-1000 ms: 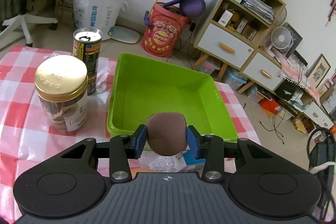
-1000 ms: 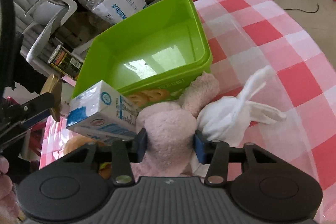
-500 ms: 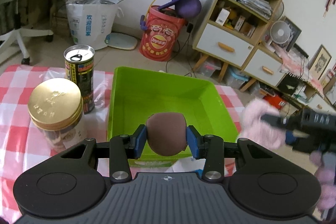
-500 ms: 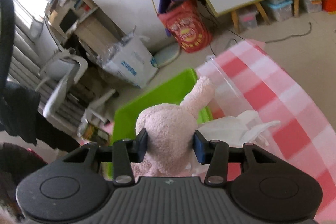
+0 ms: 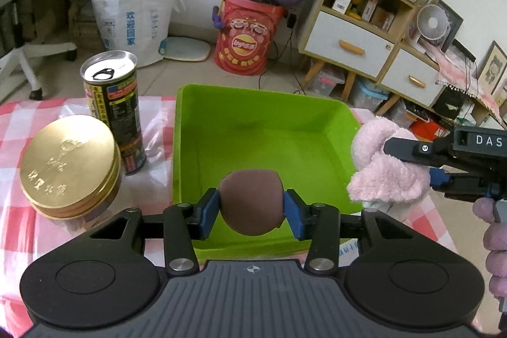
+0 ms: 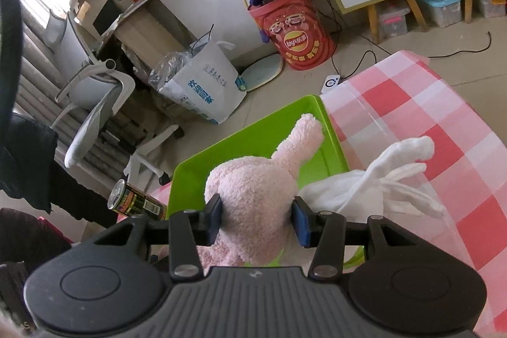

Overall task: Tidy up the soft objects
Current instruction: 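Open both tools to drop the brown plush and pink bunny into the bin, then grasp the white cloth glove with the right tool while the left tool approaches the burger plush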

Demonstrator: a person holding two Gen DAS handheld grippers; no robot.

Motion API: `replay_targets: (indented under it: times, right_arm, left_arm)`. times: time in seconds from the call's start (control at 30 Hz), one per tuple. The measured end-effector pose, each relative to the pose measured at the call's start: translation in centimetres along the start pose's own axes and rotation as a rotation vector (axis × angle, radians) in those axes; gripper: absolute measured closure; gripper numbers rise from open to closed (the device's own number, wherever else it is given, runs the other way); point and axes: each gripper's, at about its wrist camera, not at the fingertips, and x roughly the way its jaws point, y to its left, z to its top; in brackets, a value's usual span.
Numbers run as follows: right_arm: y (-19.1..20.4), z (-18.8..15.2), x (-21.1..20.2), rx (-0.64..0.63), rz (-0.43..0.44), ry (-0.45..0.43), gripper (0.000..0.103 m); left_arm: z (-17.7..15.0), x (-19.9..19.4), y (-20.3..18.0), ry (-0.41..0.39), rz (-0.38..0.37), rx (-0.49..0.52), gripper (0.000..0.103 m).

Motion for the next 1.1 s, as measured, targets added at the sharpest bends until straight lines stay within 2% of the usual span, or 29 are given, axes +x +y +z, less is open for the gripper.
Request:
replay_targets:
  times: [0.17,0.23,0.27,0.3,0.4,0.6,0.73,0.8,0.9,0.97,1.03,1.07,1.1]
  right_arm:
    - [-0.1,0.0,0.0,0.002,-0.009,-0.008,0.071]
    - [-0.2,0.2,0.1,0.017,-0.014,-0.011,0.064]
    - [-0.2,0.4,0.0,0.030,-0.013,-0.012,0.057]
    - [-0.3,0.5,-0.2,0.045,-0.006,-0.015,0.050]
    - [-0.2,0.7,-1.1,0.048,0.006,-0.033,0.043]
    - [0.2,0.5,-3.0,0.016,-0.006,-0.036,0.039]
    - [-0.4,-0.2,-3.3,0.015,-0.057,-0.008,0.038]
    - [-1.2,-0.7,-3.0,0.051,-0.104,0.021,0.038]
    - [-2.6,-1.5,-3.1,0.105,-0.117,0.041,0.038]
    - [-3.6,-1.9,-3.1,0.141,-0.129,0.044,0.039]
    - [-4.5,-2.3,-3.1,0.155,-0.161,0.041,0.052]
    - [-5.0,-2.5,-3.1,0.157,-0.176,0.044,0.068]
    - [-5.5,-2.7,-2.9,0.164,-0.191,0.053,0.075]
  left_arm:
    - [0.1,0.7,-0.5,-0.004,-0.010,0.015,0.053]
    - [0.2,0.7,-0.9,-0.023,0.003,0.028,0.044]
    - [0.2,0.5,-1.1,-0.034,0.015,0.031,0.034]
    - [0.1,0.2,-1.2,-0.050,0.015,0.033,0.028]
    - [0.0,-0.6,-1.7,-0.067,0.010,0.037,0.025]
    - [-0.2,-2.3,-1.9,-0.077,0.018,0.015,0.021]
    - [-0.9,-4.0,-2.1,-0.081,0.012,0.007,0.021]
    - [-1.2,-4.8,-2.1,-0.088,0.002,0.001,0.020]
    - [-1.9,-6.1,-1.9,-0.095,-0.005,-0.008,0.020]
    - [-2.4,-6.7,-1.7,-0.098,-0.006,-0.017,0.020]
    - [-2.9,-7.3,-1.4,-0.100,-0.012,-0.034,0.020]
    - [-3.2,-7.5,-1.3,-0.100,-0.014,-0.041,0.020]
    - [-3.4,-7.6,-1.2,-0.099,-0.017,-0.049,0.020]
